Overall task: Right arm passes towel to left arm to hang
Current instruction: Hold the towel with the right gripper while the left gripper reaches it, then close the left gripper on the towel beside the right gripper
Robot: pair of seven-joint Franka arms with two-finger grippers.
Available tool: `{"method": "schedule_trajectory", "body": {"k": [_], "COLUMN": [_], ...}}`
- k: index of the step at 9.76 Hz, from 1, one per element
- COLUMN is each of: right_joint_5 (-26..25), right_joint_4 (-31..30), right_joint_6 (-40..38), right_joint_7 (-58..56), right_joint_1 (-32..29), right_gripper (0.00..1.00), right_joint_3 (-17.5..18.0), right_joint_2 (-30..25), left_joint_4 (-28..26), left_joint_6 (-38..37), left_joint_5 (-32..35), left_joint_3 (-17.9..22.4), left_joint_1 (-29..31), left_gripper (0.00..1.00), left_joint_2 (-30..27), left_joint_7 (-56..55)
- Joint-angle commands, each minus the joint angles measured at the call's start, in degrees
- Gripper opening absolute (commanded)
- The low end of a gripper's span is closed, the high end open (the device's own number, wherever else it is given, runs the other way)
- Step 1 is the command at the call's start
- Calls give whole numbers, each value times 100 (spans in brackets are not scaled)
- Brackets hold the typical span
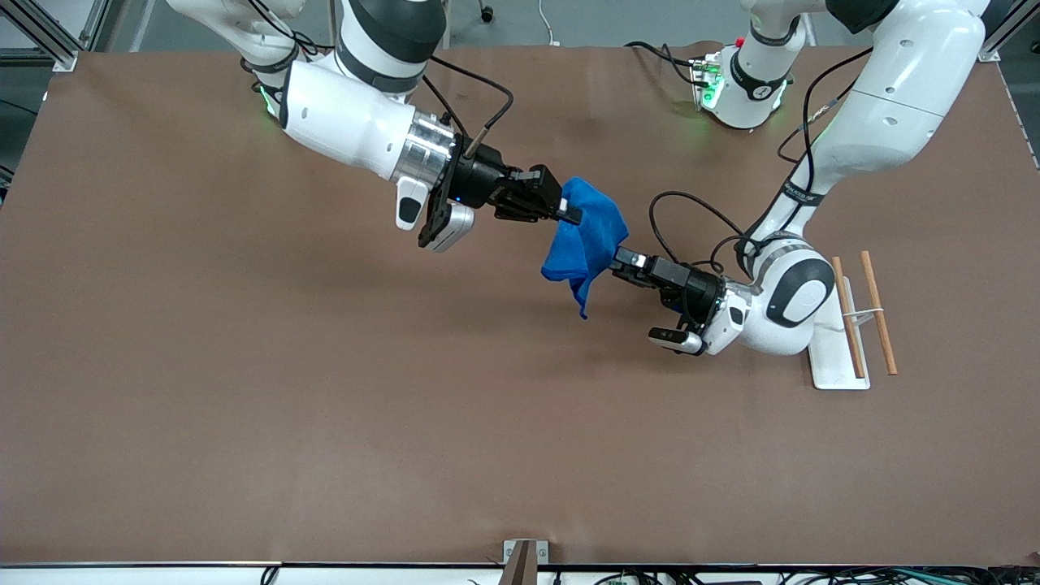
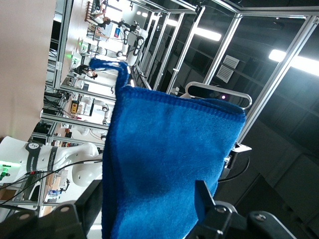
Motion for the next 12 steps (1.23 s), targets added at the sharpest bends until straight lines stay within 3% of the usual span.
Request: {"method": "schedule_trajectory", "body": {"k": [1, 3, 5, 7, 8, 11, 12], "right_joint_5": [192, 192, 192, 192, 192, 209, 262], "right_joint_4": [55, 55, 55, 55, 55, 55, 29], "right_joint_6": [56, 56, 56, 56, 56, 47, -5], "right_joint_7": [-142, -142, -142, -142, -133, -72, -115], "right_joint_1": [-65, -65, -65, -65, -65, -65, -65], "right_gripper": [0, 0, 0, 0, 0, 0, 93], "right_joint_3": [120, 120, 120, 120, 120, 120, 120], "right_joint_2": [45, 45, 45, 45, 45, 45, 19], "left_joint_4": [-42, 45, 81, 72, 72, 220, 378], "left_joint_6": [26, -35, -35, -44, -44, -27, 34], "left_joint_5": [-66, -66, -75, -75, -75, -84, -110], "left_joint_3": [-31, -22, -31, -31, -31, -31, -5], "left_joint_1": [76, 182, 190, 182, 182, 347, 366], "left_gripper": [61, 57, 38, 8, 0, 0, 0], "left_joint_2": [106, 106, 106, 98, 98, 10, -164], "left_joint_7": [174, 165, 156, 165, 165, -123, -743]}}
